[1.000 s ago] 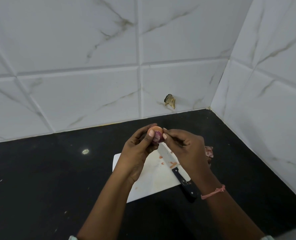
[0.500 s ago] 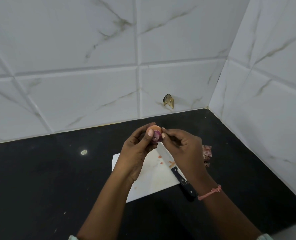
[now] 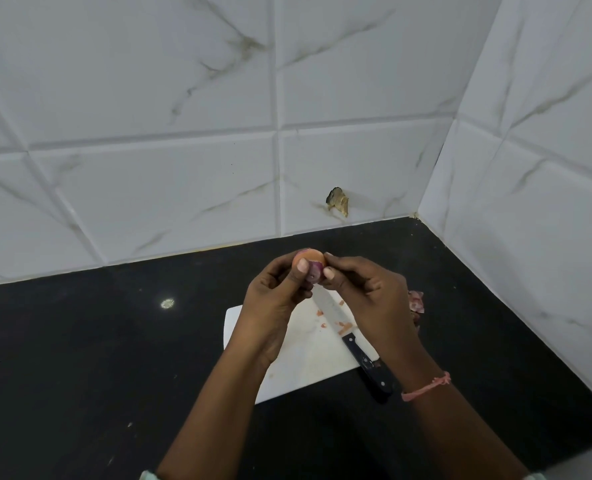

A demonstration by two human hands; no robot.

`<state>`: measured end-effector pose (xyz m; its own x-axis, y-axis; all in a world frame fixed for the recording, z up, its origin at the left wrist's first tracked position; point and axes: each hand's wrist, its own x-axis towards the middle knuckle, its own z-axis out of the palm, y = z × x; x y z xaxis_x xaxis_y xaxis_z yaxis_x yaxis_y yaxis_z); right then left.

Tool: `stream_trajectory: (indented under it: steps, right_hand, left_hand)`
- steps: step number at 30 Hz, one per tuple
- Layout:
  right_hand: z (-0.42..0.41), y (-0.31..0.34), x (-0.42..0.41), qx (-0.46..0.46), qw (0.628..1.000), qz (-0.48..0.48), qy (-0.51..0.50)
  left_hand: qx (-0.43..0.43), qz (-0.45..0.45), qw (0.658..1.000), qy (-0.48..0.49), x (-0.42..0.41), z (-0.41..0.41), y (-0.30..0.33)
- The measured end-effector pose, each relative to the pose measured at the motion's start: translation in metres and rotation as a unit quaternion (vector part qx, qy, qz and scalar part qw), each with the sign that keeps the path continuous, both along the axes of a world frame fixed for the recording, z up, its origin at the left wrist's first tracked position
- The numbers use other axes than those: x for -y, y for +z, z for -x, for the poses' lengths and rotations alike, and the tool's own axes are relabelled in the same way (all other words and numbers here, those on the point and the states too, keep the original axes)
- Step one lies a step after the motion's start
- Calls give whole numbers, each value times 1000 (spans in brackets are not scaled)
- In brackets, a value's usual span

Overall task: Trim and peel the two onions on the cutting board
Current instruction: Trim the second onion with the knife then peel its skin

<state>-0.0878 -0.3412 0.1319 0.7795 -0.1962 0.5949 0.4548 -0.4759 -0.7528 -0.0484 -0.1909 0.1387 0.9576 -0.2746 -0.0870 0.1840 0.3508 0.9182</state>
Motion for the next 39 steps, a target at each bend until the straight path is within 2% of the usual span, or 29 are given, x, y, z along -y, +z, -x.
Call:
stream_trajectory:
  steps: [4, 14, 23, 27, 33, 39]
  right_hand:
    - [2, 0, -4, 32, 995, 76, -54]
    - [4, 10, -10, -14, 975, 201, -95]
    - [-1, 19, -3, -92, 957, 272, -31]
    - [-1, 21, -3, -80, 959, 271, -28]
    - [-2, 26, 3, -98, 971, 216, -23]
    - [-3, 17, 15, -99, 976, 148, -127]
  left_hand:
    - [-4, -2, 1000, 4, 2, 1, 3]
    - [54, -70, 996, 29, -1, 3, 4]
    - [72, -104, 992, 16, -10, 0, 4]
    - [72, -111, 991, 7, -12, 0, 5]
    - [82, -118, 989, -28, -14, 1, 9]
    - [62, -89, 992, -69, -12, 4, 10]
